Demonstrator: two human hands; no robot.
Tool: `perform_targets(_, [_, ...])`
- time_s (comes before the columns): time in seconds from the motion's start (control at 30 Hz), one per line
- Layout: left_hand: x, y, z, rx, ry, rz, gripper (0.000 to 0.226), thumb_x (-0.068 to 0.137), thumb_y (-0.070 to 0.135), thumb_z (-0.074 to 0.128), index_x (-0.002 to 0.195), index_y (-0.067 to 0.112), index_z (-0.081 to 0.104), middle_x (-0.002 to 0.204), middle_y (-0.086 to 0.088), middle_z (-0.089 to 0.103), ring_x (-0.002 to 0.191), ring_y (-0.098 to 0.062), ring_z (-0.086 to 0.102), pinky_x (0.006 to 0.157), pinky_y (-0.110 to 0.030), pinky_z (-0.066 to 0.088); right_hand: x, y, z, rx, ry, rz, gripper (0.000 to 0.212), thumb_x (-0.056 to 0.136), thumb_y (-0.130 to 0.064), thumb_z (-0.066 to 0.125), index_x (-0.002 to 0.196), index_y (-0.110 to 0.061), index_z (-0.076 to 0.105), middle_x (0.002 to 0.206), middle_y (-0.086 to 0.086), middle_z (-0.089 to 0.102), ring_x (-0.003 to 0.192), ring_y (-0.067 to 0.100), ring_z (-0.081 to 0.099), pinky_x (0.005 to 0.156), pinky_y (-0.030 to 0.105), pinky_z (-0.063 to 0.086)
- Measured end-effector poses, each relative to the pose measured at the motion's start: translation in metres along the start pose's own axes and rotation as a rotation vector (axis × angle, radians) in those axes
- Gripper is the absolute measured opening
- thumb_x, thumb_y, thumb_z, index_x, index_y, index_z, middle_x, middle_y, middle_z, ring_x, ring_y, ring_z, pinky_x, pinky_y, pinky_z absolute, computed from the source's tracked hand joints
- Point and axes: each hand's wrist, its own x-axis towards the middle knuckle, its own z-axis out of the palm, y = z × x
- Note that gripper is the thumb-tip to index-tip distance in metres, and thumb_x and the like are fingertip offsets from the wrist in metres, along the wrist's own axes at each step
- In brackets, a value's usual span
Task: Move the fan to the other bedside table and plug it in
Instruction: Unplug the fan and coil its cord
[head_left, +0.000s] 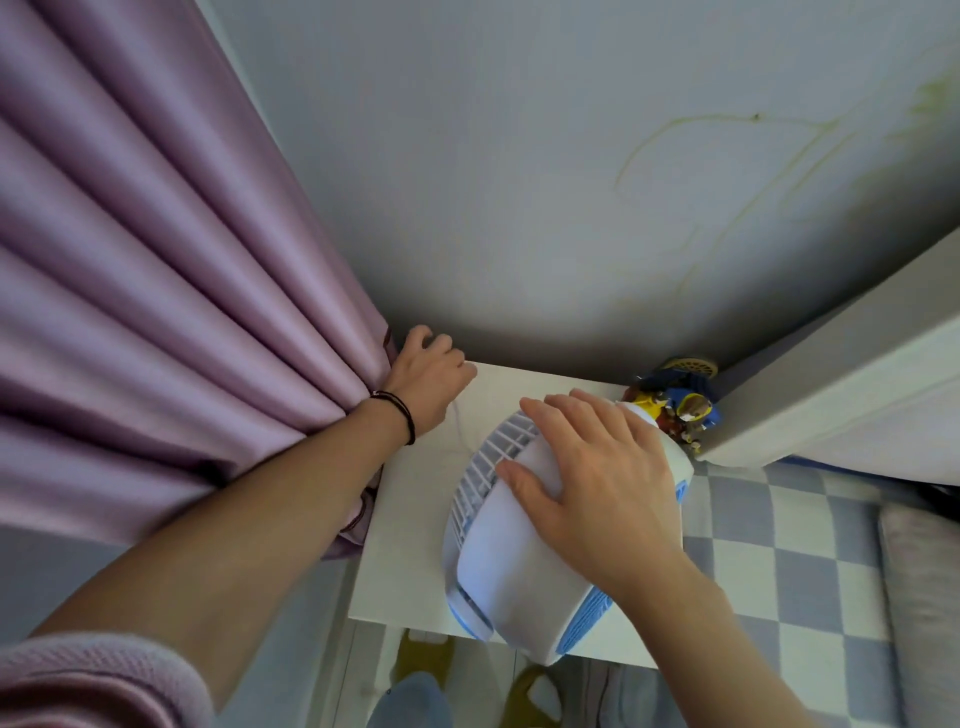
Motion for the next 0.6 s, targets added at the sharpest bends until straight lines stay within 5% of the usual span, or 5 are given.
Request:
perform_targets(0.1, [-0.002, -0.010, -0.015, 0.035, 0.198, 0.040, 0.032, 0.038, -0.003, 0.067, 0.058, 0.018, 0.051, 0.055, 0.004, 0.053, 0.064, -0.022, 0.057, 0.076, -0.033, 0.029, 0.000, -0.001, -0.001, 0.009, -0.010, 0.002, 0.049, 0.080, -0.053, 0.038, 0.109, -0.023, 0.065, 0.106, -0.001, 0.071, 0.102, 0.025, 0.065, 0.089, 0.044, 0.049])
perform_targets(0.43, [-0.005, -0.027, -0.075, -0.198, 0.759, -0.129, 0.030, 0.051, -0.008, 0.061, 0.065, 0.017, 0.051, 0.062, -0.005, 0.054, 0.071, -0.020, 0.035, 0.065, -0.031, 0.027, 0.002, -0.003, -0.007, 0.037, -0.079, 0.012, 0.047, 0.077, -0.052, 0.039, 0.100, -0.024, 0.068, 0.098, -0.003, 0.071, 0.098, 0.023, 0.067, 0.084, 0.042, 0.052])
perform_targets(0.6, [-0.001, -0.035, -0.133, -0.369, 0.735, -0.242, 0.032, 0.065, 0.036, 0.070, 0.084, 0.015, 0.057, 0.085, -0.009, 0.057, 0.065, -0.023, 0.058, 0.051, -0.022, 0.038, 0.001, 0.000, -0.011, 0.092, -0.187, -0.005, 0.057, 0.084, -0.055, 0.027, 0.124, -0.025, 0.054, 0.129, -0.003, 0.057, 0.126, 0.022, 0.047, 0.107, 0.042, 0.032])
